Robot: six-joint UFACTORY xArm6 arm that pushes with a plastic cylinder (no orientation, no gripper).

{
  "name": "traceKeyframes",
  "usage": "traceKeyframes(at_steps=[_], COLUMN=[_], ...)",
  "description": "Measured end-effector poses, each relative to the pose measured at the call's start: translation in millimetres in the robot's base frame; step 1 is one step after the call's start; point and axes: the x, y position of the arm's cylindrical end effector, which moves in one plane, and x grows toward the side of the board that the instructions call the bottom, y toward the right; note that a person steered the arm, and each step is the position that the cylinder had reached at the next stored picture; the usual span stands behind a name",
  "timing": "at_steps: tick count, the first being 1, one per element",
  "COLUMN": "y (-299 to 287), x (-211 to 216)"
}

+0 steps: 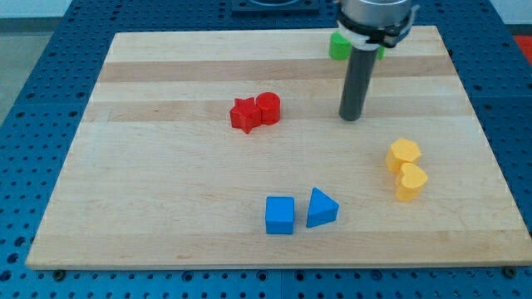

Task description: Seperate the red circle and red star

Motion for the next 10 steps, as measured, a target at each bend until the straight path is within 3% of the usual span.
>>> traceKeyframes(at_steps=[5,7,8,10], y=[-8,-61,-111,-111], x=[-6,29,25,-52])
